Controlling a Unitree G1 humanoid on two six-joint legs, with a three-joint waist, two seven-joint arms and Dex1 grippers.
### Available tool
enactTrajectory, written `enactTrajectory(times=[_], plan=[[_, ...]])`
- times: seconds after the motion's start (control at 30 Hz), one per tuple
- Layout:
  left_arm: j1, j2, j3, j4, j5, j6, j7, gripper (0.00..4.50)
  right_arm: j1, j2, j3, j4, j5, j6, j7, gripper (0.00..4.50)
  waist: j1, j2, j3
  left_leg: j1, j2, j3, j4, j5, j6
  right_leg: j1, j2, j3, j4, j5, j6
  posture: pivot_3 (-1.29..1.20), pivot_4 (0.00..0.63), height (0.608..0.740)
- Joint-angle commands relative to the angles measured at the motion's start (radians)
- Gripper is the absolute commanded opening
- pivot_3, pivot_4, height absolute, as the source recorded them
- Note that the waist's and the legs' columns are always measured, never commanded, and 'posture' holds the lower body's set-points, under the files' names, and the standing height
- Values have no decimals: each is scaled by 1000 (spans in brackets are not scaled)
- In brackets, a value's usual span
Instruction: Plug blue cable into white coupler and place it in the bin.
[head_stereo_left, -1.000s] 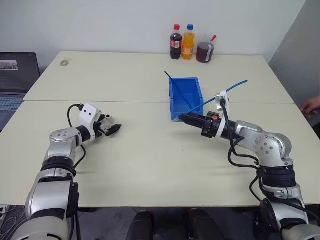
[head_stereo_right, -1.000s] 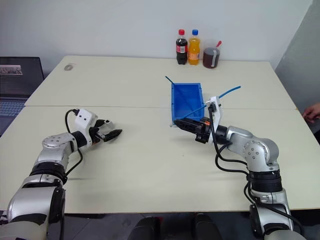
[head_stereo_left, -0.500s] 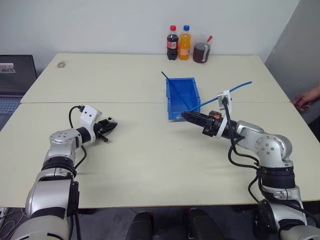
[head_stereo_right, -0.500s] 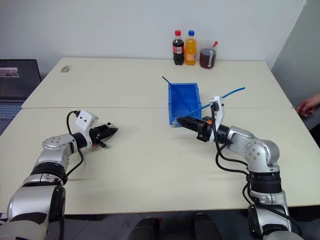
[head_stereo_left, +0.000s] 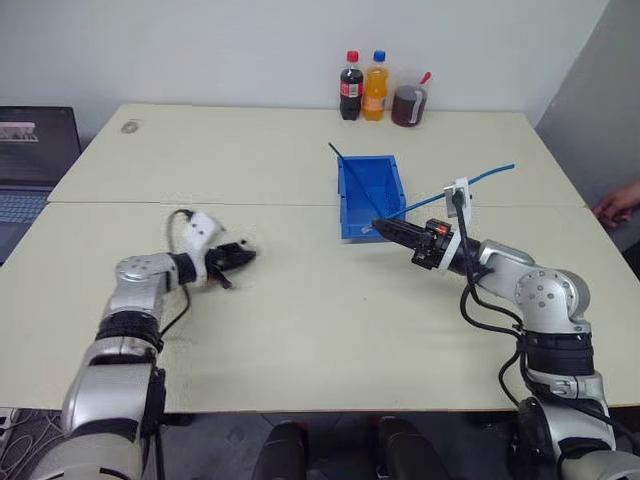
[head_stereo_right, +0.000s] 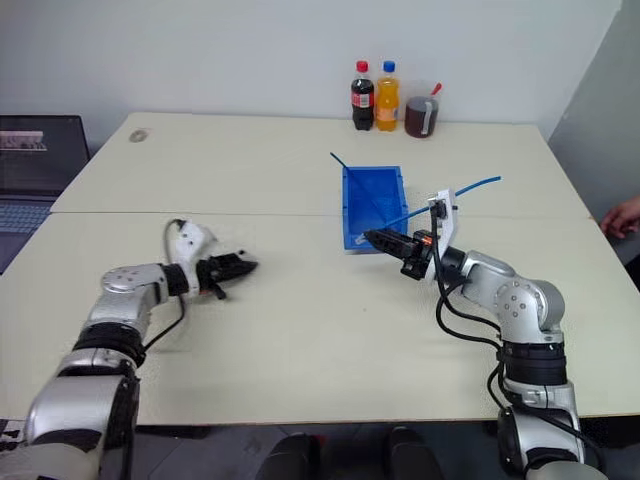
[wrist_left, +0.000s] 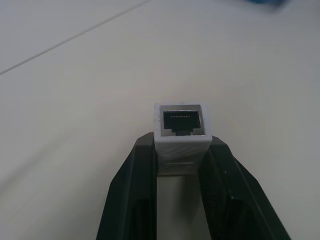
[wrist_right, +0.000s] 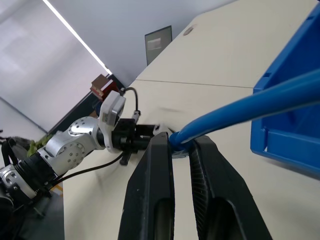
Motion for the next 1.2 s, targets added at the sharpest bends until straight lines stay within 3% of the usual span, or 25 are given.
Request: enactTrajectory(times=[0.03, 0.3, 0.63, 1.2], plan=[[63, -18, -92, -267, -36, 62, -115, 801, -45, -55, 81, -61, -66, -79, 121, 150, 0, 0, 0, 0, 0, 0, 0, 0, 0, 0, 0, 0, 0, 0, 0, 0, 150, 740], [30, -81, -204, -138, 54, -40, -157, 801, -21, -119, 279, -104, -240, -244, 300, 150, -1, 1, -1, 2, 2, -2, 2, 0, 0, 0, 6, -1, 4, 0, 0, 0, 150, 740], [-37, -143, -211, -4, 77, -115, -136, 801, 34, -74, 408, -82, -431, -403, 302, 150, 4, 1, -2, 3, 0, -2, 5, 0, 0, 3, 4, -1, 3, 0, 1, 0, 150, 740], [-7, -142, -206, -44, 75, -110, -134, 801, -26, 6, 465, 92, -593, -503, 345, 150, 5, 1, -2, 3, 0, -2, 5, 0, 0, 3, 4, -1, 2, 1, 0, 0, 150, 740]])
